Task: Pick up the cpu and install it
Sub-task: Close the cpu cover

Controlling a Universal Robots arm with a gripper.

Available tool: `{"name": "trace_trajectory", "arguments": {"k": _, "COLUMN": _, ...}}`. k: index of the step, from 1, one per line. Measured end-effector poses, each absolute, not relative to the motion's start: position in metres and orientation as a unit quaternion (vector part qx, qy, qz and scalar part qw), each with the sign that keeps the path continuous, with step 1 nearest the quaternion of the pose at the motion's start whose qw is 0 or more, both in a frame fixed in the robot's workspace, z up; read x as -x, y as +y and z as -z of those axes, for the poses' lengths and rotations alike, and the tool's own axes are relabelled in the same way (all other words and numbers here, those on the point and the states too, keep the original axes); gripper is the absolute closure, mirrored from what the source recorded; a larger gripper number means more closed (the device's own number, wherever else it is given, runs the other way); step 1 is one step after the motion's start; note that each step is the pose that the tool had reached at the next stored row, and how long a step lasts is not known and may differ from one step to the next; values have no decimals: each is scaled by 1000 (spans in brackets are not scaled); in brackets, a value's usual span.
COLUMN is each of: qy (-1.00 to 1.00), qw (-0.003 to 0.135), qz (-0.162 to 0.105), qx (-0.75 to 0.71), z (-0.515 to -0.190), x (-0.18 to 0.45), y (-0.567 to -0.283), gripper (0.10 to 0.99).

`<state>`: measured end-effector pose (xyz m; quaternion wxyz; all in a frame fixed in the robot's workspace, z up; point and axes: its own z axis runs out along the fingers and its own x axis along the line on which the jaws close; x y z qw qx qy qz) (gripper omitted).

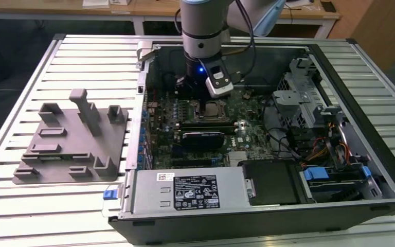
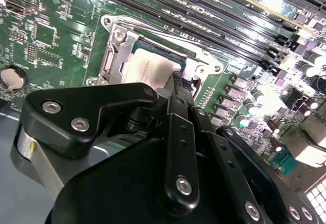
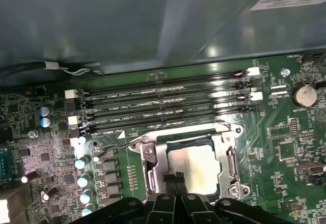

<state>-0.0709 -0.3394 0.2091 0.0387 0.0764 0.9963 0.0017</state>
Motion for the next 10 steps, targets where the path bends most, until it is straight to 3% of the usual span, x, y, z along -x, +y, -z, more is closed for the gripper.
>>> {"name": "trace_trajectory", "arguments": {"k": 10, "qy": 996, "qw": 39, "qz": -2, "qx": -76, "z": -203, "x": 78, "y": -339, "gripper": 980}}
